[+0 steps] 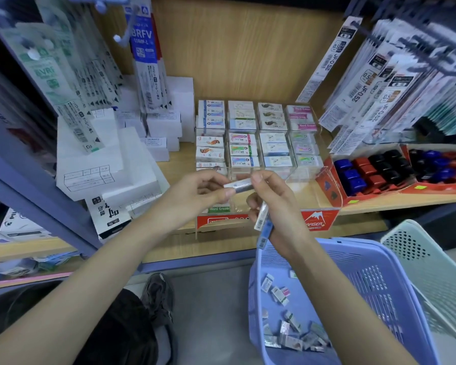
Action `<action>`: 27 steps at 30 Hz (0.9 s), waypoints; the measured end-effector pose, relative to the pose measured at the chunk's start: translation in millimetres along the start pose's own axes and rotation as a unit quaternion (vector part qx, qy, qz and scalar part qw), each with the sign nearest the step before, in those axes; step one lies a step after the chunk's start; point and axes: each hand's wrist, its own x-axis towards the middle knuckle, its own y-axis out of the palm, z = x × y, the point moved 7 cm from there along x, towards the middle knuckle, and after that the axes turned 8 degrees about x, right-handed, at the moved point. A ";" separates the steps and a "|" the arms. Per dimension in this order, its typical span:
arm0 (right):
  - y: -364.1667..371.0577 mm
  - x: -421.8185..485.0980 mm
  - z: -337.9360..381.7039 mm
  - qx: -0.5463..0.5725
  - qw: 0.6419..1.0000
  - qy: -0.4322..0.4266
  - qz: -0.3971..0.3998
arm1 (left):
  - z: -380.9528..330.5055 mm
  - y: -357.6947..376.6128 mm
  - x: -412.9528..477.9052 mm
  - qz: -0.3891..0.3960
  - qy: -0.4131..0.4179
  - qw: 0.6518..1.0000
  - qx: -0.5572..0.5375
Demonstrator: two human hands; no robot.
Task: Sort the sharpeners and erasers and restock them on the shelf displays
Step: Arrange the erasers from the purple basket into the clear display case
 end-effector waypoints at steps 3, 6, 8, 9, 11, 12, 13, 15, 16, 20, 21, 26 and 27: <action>-5.0 -3.1 0.8 -0.016 1.000 0.014 -0.018 | 4.7 -2.8 2.8 -0.014 -0.005 1.000 -0.027; -8.1 -3.6 2.0 -0.004 1.000 0.017 -0.024 | 9.0 -4.7 3.4 -0.024 -0.036 0.997 -0.058; -9.8 -3.7 4.4 -0.040 0.999 0.003 -0.023 | 9.6 -5.8 3.5 -0.028 -0.044 0.997 -0.052; -10.2 -3.9 5.9 -0.063 0.998 -0.007 -0.022 | 9.9 -6.0 3.5 -0.030 -0.046 0.997 -0.048; -9.4 -4.4 9.2 -0.102 0.994 -0.029 -0.019 | 9.9 -5.4 2.8 -0.031 -0.051 0.997 -0.044; -8.7 -4.9 10.7 -0.127 0.991 -0.040 -0.018 | 10.0 -5.0 2.6 -0.030 -0.053 0.997 -0.040; -7.7 -5.4 12.3 -0.157 0.986 -0.052 -0.015 | 9.7 -4.6 2.8 -0.026 -0.054 0.998 -0.031; -7.5 -4.3 13.4 -0.232 0.970 -0.072 -0.005 | 10.6 -6.1 3.2 -0.021 -0.059 0.998 0.003; -7.5 -2.3 12.4 -0.274 0.959 -0.075 0.002 | 12.3 -8.3 3.4 -0.026 -0.066 0.997 0.018; -12.1 13.9 11.6 -0.433 0.894 -0.112 -0.020 | 24.2 -21.8 2.8 -0.077 -0.097 0.990 0.067; -13.9 19.5 12.7 -0.443 0.888 -0.118 -0.038 | 27.5 -23.7 2.2 -0.080 -0.104 0.989 0.073; 1.5 49.9 0.0 -0.499 0.862 -0.083 -0.040 | 42.7 -28.5 -1.2 -0.069 -0.127 0.985 0.091; 6.3 53.5 -3.2 -0.538 0.838 -0.079 -0.040 | 44.1 -28.9 -1.2 -0.070 -0.128 0.985 0.091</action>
